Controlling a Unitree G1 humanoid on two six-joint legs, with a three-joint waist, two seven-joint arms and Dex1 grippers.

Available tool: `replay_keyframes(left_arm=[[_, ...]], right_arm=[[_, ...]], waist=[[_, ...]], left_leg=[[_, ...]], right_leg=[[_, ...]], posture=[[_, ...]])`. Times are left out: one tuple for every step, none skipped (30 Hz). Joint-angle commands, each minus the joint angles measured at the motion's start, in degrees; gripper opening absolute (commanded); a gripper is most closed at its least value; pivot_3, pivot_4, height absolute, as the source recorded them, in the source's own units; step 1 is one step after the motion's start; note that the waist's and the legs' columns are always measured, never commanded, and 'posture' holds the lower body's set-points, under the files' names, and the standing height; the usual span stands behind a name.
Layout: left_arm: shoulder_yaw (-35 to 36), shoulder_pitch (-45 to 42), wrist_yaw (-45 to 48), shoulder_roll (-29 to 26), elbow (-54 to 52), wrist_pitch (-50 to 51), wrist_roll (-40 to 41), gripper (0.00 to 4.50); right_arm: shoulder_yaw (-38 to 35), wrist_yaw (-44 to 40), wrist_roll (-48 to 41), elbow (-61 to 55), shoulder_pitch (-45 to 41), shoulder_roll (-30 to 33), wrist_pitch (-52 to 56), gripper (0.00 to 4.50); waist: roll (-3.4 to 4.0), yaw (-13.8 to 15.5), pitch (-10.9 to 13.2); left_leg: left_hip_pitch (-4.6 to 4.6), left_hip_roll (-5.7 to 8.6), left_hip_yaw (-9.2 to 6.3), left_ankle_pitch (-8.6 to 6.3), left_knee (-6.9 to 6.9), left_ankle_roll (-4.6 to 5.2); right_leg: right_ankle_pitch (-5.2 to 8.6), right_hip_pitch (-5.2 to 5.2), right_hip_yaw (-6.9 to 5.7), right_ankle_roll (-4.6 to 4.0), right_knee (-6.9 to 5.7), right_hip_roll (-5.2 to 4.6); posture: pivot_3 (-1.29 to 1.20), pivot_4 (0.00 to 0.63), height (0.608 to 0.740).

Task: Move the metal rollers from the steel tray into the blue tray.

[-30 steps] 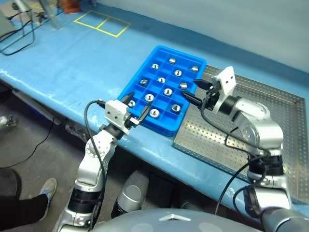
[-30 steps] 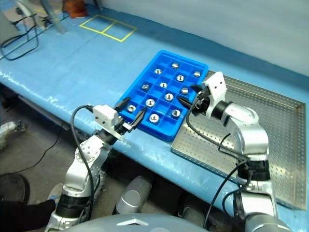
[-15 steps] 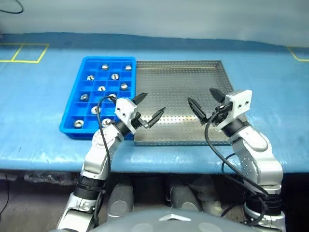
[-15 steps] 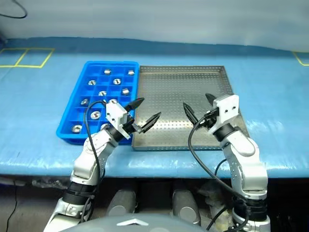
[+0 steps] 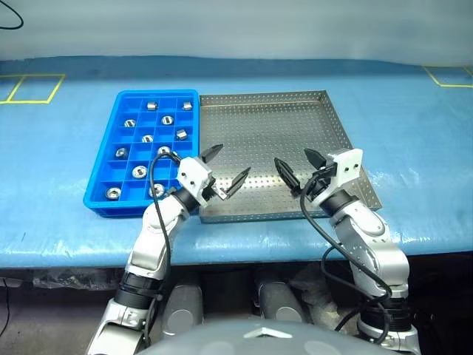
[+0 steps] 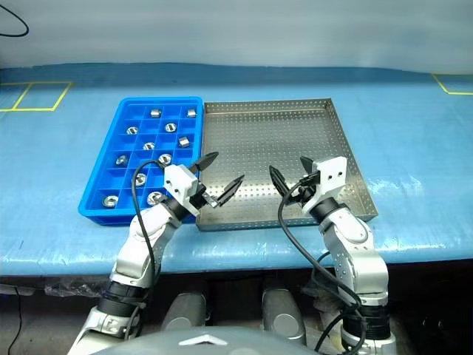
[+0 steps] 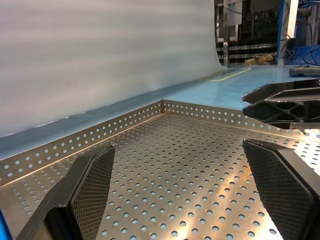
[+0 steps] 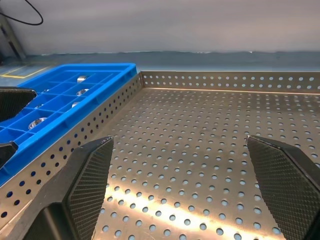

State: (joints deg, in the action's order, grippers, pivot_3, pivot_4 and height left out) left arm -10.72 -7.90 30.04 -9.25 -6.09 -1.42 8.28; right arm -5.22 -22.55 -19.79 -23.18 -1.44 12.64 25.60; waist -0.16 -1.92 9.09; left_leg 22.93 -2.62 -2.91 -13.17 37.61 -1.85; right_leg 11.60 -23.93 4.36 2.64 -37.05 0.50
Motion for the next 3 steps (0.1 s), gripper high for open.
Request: replay_keyframes(left_arm=[[0.02, 0.2, -0.81, 0.12, -1.08, -1.42, -0.66, 4.48], [0.03, 0.46, -0.94, 0.1, -1.21, -1.44, -0.8, 4.48], [0.04, 0.65, -1.02, 0.07, -1.3, -1.46, -0.87, 4.48]], right_arm=[[0.46, -0.33, -0.97, -0.8, -1.27, 0.58, -0.03, 4.49], [0.8, -0.64, -1.16, -0.77, -1.43, 0.79, 0.23, 4.49], [1.06, -0.88, -1.37, -0.73, -1.56, 0.92, 0.48, 4.49]], waist=[[0.0, 0.02, 0.0], [0.0, 0.05, 0.0], [0.0, 0.05, 0.0]], left_leg=[[0.0, 0.0, 0.0, 0.0, -0.04, 0.0], [0.0, 0.0, 0.0, 0.0, -0.07, 0.0], [0.0, 0.0, 0.0, 0.0, -0.1, 0.0]], right_leg=[[0.0, 0.0, 0.0, 0.0, 0.03, 0.0], [0.0, 0.0, 0.0, 0.0, 0.05, 0.01], [0.0, -0.01, 0.0, 0.0, 0.06, 0.01]], posture=[[0.06, 0.15, 0.74], [0.06, 0.15, 0.74], [0.06, 0.15, 0.74]])
